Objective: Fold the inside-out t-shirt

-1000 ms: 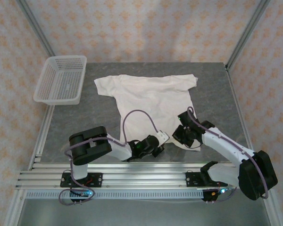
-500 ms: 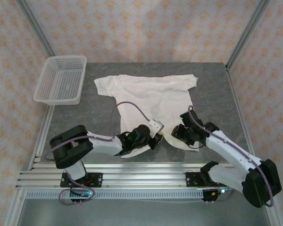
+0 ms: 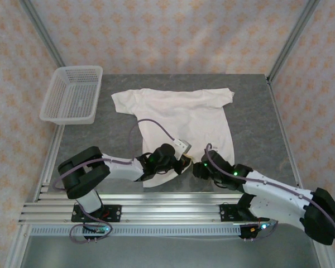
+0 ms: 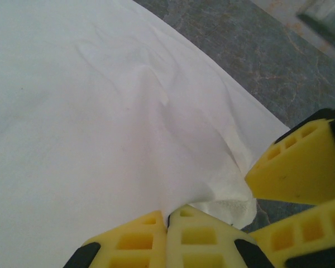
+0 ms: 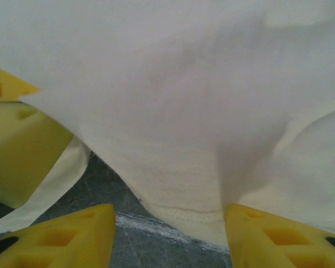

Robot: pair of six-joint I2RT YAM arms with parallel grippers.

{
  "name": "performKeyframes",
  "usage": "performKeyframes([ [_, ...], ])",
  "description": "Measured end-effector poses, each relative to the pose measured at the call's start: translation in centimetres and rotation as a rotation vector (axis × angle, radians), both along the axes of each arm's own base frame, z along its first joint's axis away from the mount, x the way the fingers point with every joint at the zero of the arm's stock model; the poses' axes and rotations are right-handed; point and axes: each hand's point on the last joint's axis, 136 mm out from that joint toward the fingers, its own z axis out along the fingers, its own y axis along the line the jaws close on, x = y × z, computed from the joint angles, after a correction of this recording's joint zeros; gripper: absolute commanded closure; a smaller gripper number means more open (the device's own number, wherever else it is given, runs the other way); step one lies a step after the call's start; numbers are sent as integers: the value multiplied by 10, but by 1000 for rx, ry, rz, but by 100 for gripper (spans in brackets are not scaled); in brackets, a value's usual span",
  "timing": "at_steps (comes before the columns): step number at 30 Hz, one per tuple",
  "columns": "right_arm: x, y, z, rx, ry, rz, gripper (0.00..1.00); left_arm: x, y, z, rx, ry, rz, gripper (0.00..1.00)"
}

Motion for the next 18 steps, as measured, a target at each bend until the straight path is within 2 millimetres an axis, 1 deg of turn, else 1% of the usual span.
performKeyframes([
  [3,4,1,-8,-42,-13,-8,44,-2,-1,0,-7,11,-8,100],
  [5,9,-6,-11,-82,-32,-44,47,-2,-1,0,-8,13,-11,100],
  [8,17,-17,-9,-122,-76,-94,47,-3,-2,0,-10,15,-15,100],
  [10,21,-21,-7,-140,-100,-109,45,-3,-2,0,-12,18,-18,100],
  [14,23,-15,-5,-141,-119,-66,41,-3,-2,-2,-18,36,-18,100],
  [16,24,-11,-9,-149,-116,-42,40,-2,-1,-4,-15,41,-15,100],
  [18,22,-9,-17,-172,-99,-20,40,-1,0,-4,-16,44,-12,100],
])
